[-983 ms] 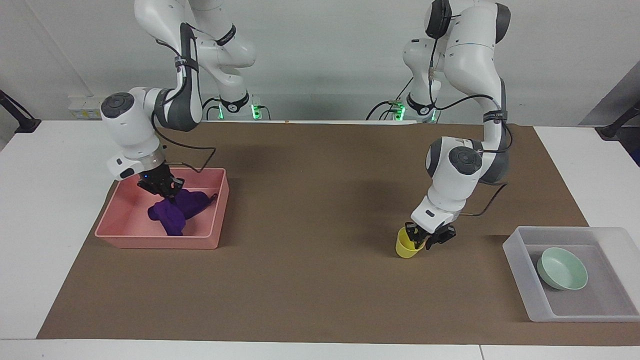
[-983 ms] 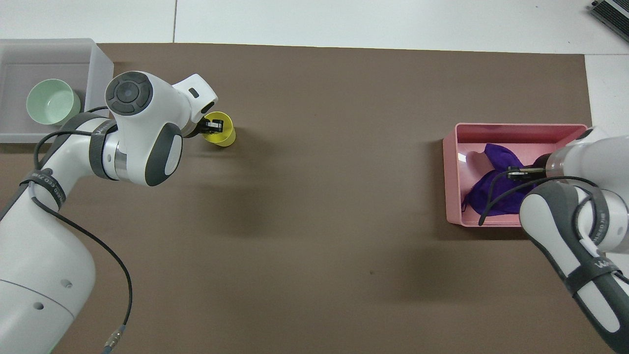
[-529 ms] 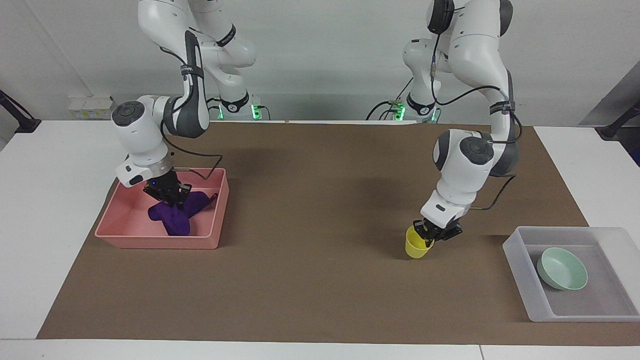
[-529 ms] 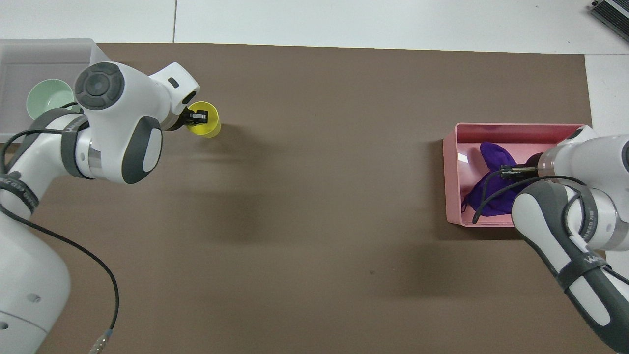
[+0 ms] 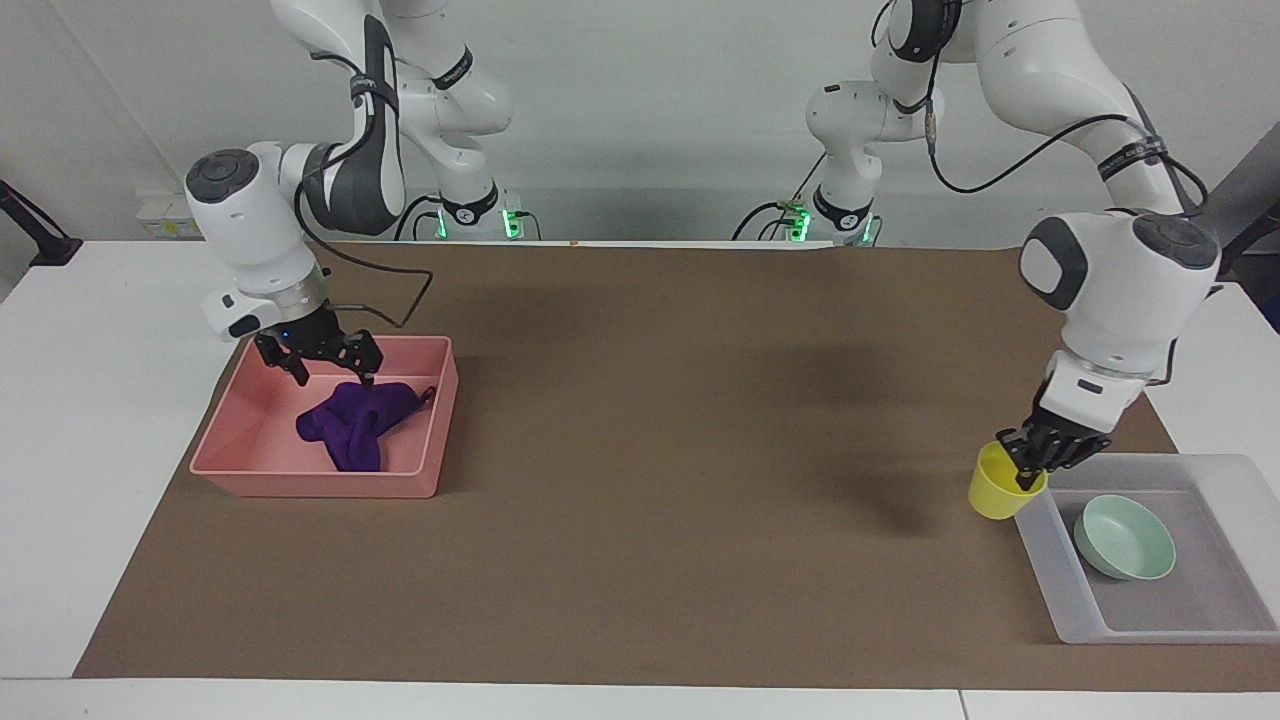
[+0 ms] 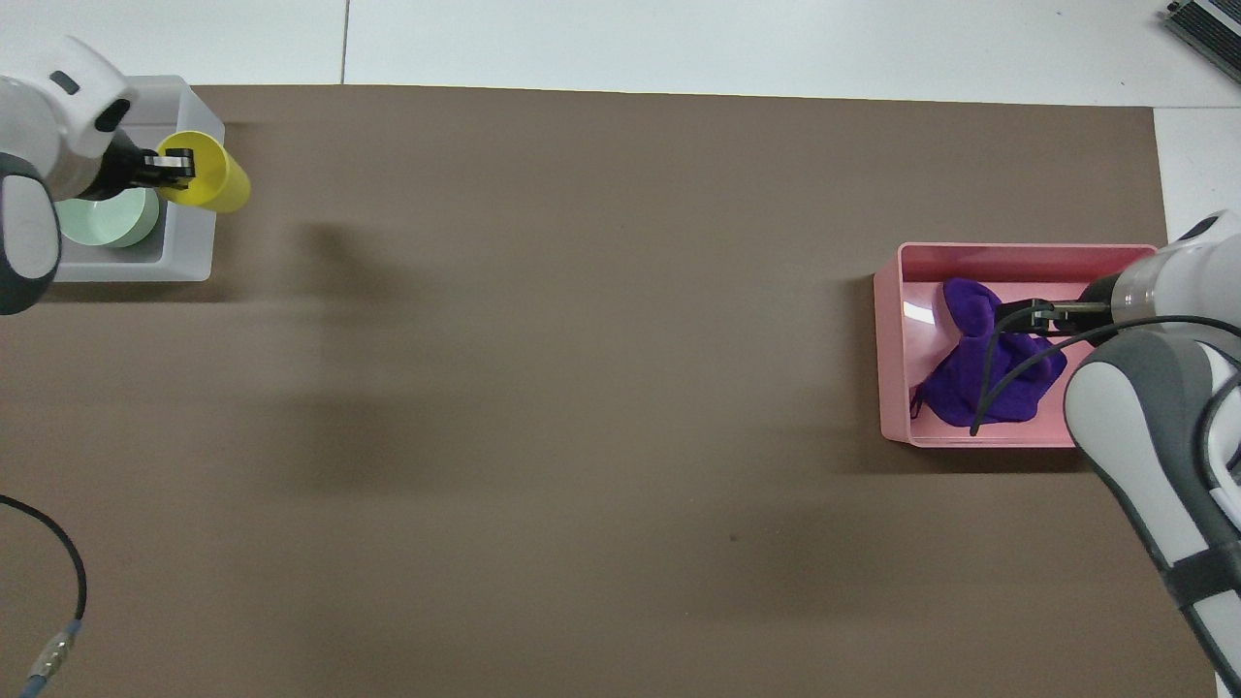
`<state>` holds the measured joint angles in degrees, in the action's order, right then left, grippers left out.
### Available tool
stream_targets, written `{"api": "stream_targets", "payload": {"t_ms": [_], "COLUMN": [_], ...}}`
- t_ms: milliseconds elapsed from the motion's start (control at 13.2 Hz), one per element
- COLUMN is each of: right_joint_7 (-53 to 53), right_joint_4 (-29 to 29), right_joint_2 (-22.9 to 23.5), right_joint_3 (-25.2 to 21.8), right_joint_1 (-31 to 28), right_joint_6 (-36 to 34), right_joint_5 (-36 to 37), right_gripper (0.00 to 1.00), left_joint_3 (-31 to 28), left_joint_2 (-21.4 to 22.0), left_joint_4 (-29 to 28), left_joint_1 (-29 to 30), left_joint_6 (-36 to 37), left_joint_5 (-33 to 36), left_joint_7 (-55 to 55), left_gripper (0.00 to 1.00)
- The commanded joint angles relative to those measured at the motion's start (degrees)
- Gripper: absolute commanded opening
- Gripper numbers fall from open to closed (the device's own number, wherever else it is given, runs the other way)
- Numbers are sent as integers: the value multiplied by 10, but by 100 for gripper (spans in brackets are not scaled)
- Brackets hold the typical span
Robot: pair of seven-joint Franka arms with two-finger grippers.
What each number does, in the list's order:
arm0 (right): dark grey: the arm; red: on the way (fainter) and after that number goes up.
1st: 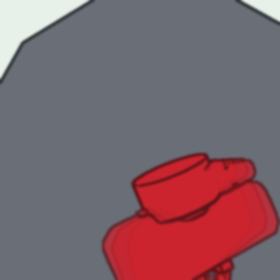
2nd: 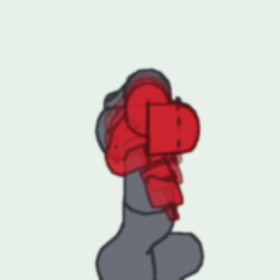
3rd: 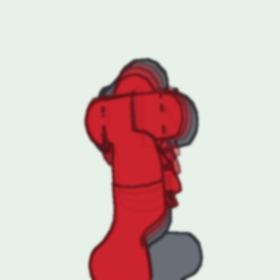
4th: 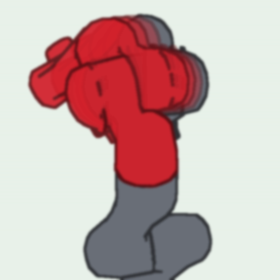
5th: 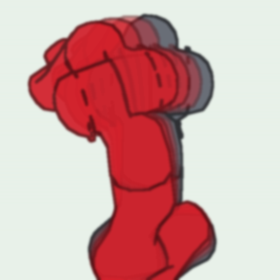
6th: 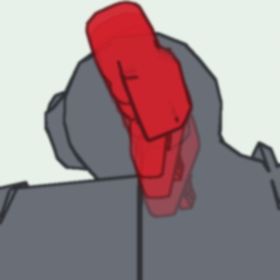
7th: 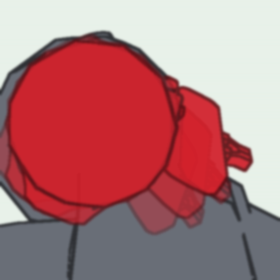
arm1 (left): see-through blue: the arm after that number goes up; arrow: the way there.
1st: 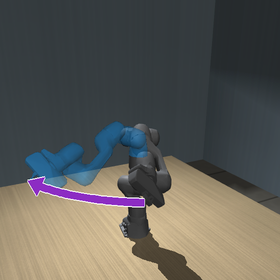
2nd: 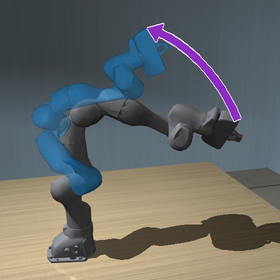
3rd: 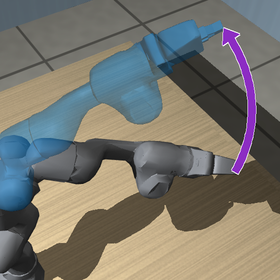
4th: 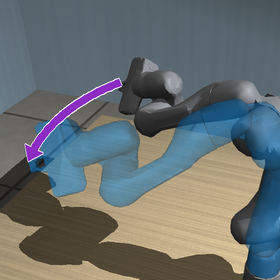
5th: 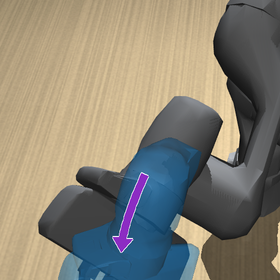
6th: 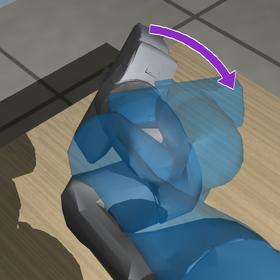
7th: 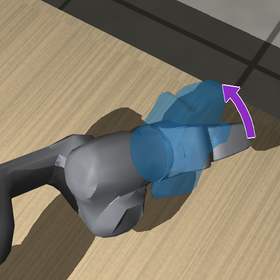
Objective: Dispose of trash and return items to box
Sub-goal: 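Lower the yellow cup into the green bowl with the left gripper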
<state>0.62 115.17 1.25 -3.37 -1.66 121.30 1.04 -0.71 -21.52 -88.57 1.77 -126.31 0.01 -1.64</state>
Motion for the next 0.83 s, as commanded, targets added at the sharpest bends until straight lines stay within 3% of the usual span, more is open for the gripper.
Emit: {"api": "stream_targets", "payload": {"t_ms": [0,227,605,756], "right_joint_7": [63,96,95,92], "right_joint_4": [-5,-75,-201,-255], "right_joint_2": [-23,-34,-34,-28], "right_joint_3": [6,6,4,5], "right_joint_1": [20,30,28,28], "right_joint_6": [-34,-132,-278,-340], "right_joint_5": [3,2,-4,-2], "right_gripper": [100,100,100,100], "left_joint_3": [6,8,12,12], "left_joint_2": [-48,-112,-164,-164], "left_joint_4": [77,164,167,154], "left_joint_1": [45,92,130,133], "left_joint_6": [23,49,5,-8], "left_joint_5": [-9,-9,-10,-18], "left_joint_7": [-28,-51,-51,-51], "left_gripper": [0,0,0,0]}}
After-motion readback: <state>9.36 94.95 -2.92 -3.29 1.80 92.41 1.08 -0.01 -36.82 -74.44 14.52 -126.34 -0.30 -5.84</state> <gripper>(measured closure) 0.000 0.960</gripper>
